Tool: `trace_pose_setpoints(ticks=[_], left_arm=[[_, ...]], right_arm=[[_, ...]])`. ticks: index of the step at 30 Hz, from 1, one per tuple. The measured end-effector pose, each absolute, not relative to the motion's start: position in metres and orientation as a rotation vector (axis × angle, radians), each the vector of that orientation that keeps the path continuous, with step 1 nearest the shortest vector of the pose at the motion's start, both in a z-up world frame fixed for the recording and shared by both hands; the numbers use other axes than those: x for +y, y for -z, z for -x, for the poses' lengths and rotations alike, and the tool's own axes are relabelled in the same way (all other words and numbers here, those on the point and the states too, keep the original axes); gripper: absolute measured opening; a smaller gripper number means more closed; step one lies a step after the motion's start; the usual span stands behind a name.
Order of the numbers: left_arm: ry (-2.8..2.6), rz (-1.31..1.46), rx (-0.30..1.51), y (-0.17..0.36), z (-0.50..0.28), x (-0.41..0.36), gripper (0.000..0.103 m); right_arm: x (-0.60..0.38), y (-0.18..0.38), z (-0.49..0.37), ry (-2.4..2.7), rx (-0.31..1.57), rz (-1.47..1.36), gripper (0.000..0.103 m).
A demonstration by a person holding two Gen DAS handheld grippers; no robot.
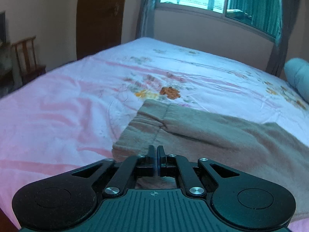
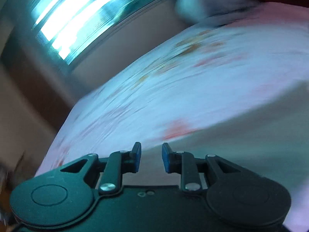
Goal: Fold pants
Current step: 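Open both grippers and lift them away from the folded sweatpants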
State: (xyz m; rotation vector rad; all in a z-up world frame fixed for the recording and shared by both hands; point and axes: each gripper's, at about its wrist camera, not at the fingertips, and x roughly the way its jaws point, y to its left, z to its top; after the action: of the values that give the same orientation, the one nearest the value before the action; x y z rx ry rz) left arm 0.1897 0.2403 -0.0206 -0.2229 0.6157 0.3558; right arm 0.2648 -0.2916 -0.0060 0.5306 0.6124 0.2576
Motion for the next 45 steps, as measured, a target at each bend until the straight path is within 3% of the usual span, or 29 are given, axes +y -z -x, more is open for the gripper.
trace_pose_setpoints(ticks=[6,11,12,14,17,19,25,28,38,41,45], left_arm=[[-0.522,0.227,0.537,0.005,-0.175,0.259,0.009],[-0.558,0.297,0.632,0.029,-0.184,0.273,0.016],[-0.576,0.293,0.629,0.031,-0.184,0.271,0.018],[-0.630,0.290,0.634,0.037,-0.186,0.269,0.036],[-0.692,0.313,0.676,0.052,-0.190,0.272,0.039],[-0.694,0.306,0.667,0.054,-0.187,0.272,0.040],[-0.703,0.286,0.695,0.064,-0.188,0.276,0.040],[-0.708,0.272,0.687,0.062,-0.185,0.271,0.040],[-0.699,0.296,0.684,0.056,-0.180,0.276,0.040],[-0.700,0.311,0.623,0.040,-0.174,0.271,0.040],[-0.644,0.270,0.537,0.016,-0.183,0.249,0.040]], right_arm=[[-0.156,0.009,-0.319,-0.482,0.704,-0.329,0.025],[-0.079,0.023,-0.349,-0.601,0.755,-0.233,0.026],[-0.062,0.026,-0.356,-0.627,0.763,-0.211,0.026],[-0.032,0.034,-0.354,-0.689,0.784,-0.148,0.024],[0.005,0.047,-0.361,-0.716,0.809,0.002,0.014],[0.008,0.049,-0.368,-0.656,0.789,0.033,0.000],[-0.020,0.048,-0.384,-0.570,0.773,-0.083,0.000],[-0.028,0.041,-0.382,-0.557,0.729,-0.122,0.011],[-0.017,0.051,-0.399,-0.489,0.768,-0.067,0.009],[-0.023,0.034,-0.385,-0.491,0.691,-0.090,0.012],[-0.015,0.046,-0.380,-0.523,0.747,-0.034,0.011]])
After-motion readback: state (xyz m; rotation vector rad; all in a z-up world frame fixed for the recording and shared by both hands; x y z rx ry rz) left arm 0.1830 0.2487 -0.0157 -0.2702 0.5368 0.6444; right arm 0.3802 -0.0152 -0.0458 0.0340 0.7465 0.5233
